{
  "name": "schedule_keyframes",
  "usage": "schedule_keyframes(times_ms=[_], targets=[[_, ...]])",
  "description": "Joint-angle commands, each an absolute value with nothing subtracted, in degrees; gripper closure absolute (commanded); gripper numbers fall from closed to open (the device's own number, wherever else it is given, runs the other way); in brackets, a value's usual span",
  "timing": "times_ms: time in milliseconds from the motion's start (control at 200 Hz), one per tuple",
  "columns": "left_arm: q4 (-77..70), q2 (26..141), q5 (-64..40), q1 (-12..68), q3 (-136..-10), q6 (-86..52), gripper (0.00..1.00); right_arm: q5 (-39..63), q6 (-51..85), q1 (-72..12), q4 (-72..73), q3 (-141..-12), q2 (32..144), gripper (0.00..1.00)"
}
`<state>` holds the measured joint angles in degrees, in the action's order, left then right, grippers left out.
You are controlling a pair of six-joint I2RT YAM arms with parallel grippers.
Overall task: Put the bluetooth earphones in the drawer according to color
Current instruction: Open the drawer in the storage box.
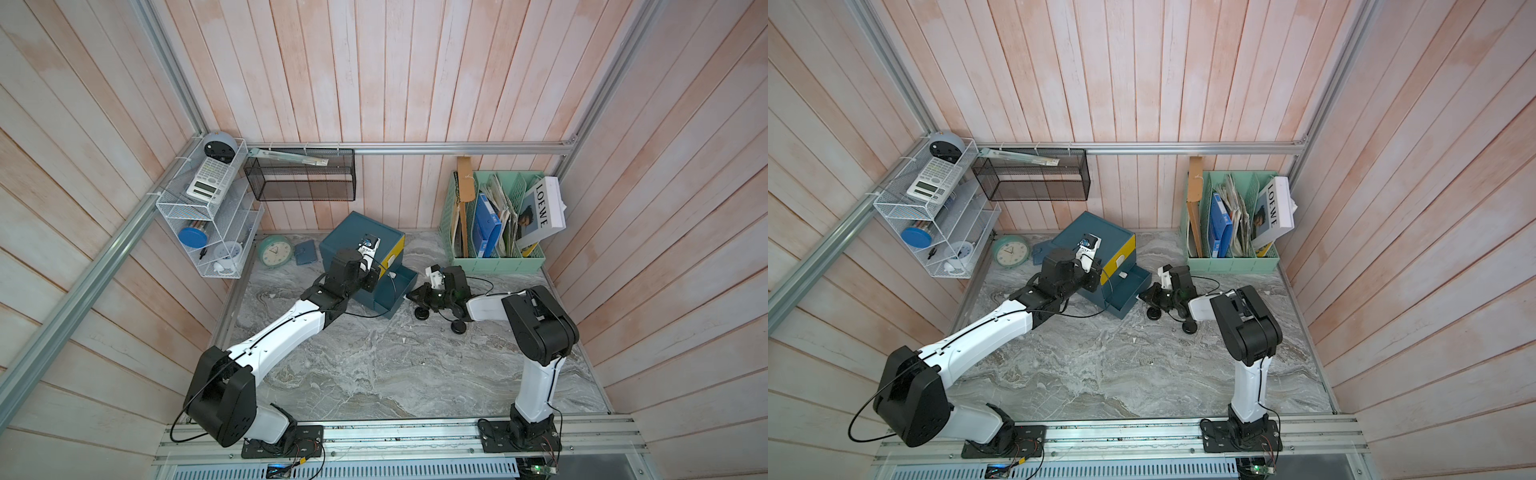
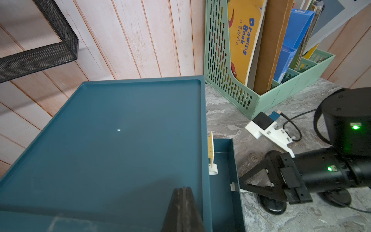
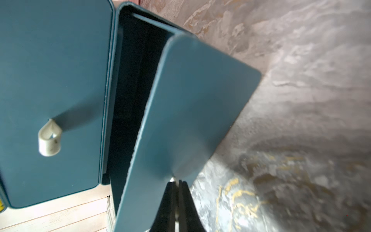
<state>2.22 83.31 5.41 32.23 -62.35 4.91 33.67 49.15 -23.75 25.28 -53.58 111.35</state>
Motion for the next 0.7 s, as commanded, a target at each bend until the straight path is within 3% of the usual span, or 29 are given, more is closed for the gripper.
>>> schedule_keyframes(times_ms=[0,695], targets=[[4.9,82.9,4.9,32.5,-61.9,4.4,1.00,33.0,47.2,-23.6,19.8,-51.4,110.6,1.00],[4.9,82.6,5.0,32.6,-62.0,4.4,1.00,32.8,42.8,-23.1,13.4,-49.8,107.6,1.00]])
